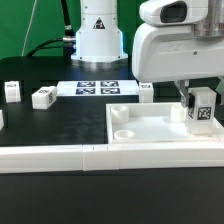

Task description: Assemble one leg

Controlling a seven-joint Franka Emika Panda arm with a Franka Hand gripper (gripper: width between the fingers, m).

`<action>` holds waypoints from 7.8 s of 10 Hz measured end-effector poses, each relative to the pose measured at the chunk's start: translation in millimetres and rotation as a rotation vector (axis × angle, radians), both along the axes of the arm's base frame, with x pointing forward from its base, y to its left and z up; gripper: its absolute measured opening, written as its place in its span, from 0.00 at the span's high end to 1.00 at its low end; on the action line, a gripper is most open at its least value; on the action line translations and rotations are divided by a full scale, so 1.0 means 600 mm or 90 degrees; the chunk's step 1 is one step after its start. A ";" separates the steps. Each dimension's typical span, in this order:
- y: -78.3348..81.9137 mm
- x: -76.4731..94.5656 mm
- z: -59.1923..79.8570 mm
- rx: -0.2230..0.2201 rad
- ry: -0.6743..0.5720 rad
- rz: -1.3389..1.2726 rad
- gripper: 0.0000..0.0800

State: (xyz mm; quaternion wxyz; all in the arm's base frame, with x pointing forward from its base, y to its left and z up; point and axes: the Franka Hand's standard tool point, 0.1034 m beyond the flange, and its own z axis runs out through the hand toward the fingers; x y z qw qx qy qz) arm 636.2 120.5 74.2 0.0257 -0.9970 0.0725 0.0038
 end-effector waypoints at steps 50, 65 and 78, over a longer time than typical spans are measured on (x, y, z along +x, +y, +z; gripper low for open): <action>-0.014 0.008 0.008 -0.001 0.035 -0.809 0.64; 0.016 0.004 0.003 0.001 -0.016 -0.020 0.19; -0.004 0.006 0.001 0.001 -0.012 -0.063 0.63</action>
Offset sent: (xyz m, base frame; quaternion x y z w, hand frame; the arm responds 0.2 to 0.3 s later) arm 0.0020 -0.0040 -0.0011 -0.0002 -0.0111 0.2885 0.9574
